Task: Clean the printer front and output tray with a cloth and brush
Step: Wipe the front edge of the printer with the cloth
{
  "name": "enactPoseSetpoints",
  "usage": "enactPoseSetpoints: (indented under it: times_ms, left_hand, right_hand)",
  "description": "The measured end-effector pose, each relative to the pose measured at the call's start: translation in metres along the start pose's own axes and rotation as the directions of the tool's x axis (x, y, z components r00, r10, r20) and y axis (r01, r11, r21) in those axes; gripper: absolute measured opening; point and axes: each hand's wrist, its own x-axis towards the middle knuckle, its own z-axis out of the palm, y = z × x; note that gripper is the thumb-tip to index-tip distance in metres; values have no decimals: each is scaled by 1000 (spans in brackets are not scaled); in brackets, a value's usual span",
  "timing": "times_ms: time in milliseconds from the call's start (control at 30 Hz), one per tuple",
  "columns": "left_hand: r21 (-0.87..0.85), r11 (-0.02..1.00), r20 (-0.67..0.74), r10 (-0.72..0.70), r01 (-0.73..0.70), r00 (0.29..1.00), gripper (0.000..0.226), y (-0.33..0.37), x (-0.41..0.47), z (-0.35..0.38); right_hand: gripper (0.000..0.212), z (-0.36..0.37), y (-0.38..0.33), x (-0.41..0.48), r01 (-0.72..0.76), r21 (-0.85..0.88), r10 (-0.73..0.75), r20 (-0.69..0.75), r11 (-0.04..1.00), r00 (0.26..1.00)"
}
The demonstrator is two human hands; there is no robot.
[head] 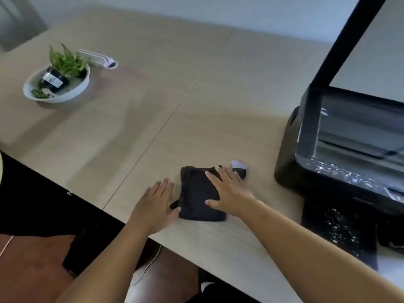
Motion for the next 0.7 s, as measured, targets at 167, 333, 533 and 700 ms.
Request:
enactPoseSetpoints:
  times_ms: [167,333,533,700]
  left_hand:
    - [-38,999,13,15,-15,1000,86,-26,5,21]
    - [-38,998,-41,56,-58,998,82,-33,9,26]
    - [-132,988,-72,67,-76,995,76,-40,11,26]
    - [-157,978,-103,118,-133,988,74,-37,26,-1]
  right_hand:
    - [99,36,-19,28,0,-69,3,41,998,999]
    - [91,56,-31,38,4,-144,-2,15,990,1000]
    - [51,54,-41,26,-7,-77,3,-60,997,998]
    - [28,59,-41,8,-40,32,43,-80,999,996]
